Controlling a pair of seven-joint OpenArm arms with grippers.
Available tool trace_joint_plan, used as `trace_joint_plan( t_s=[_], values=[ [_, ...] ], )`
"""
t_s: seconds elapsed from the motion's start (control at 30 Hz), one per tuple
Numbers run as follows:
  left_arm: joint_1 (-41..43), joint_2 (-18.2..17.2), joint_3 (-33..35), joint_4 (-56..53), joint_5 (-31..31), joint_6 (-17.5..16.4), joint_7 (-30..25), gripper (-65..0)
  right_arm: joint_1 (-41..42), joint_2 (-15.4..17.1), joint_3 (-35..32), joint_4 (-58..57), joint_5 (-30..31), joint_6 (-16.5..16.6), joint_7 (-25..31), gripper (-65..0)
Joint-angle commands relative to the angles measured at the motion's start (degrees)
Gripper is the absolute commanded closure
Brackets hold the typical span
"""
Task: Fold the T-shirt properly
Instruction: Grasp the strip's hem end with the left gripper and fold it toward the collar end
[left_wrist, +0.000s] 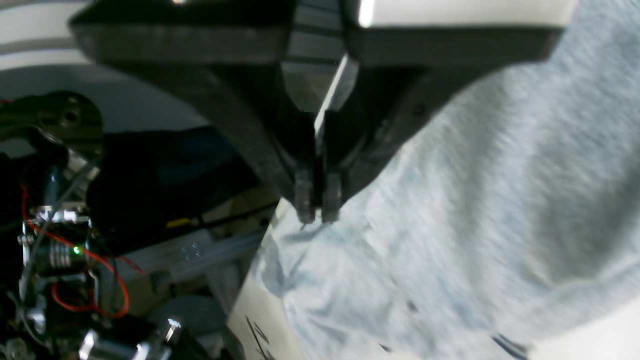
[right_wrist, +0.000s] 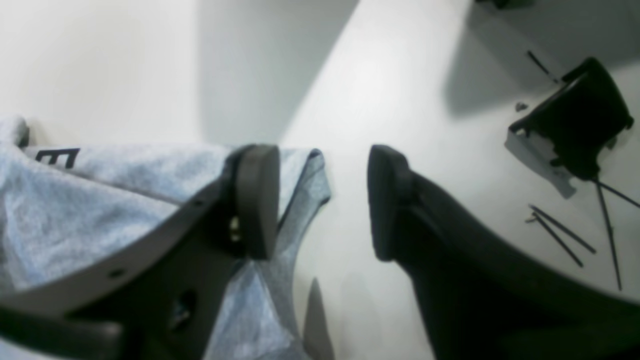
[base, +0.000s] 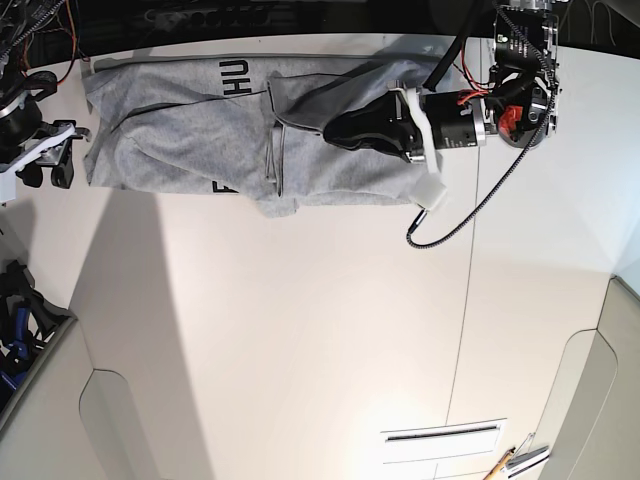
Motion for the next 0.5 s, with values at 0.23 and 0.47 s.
trace_joint_plan(
  t_s=[0.23, 0.47],
  values=[
    [0.02, -0.2, 3.98, 1.03, -2.36, -0.52, 0.02, -1.3, 0.26, 0.76, 0.37, 0.96, 0.68, 0.02, 1.36, -28.6],
    [0.0, -0.17, 11.61, 1.03, -2.71, -0.52, -0.46, -21.1, 0.24, 0.74, 0.37, 0.96, 0.68, 0.02, 1.33, -28.6]
  ],
)
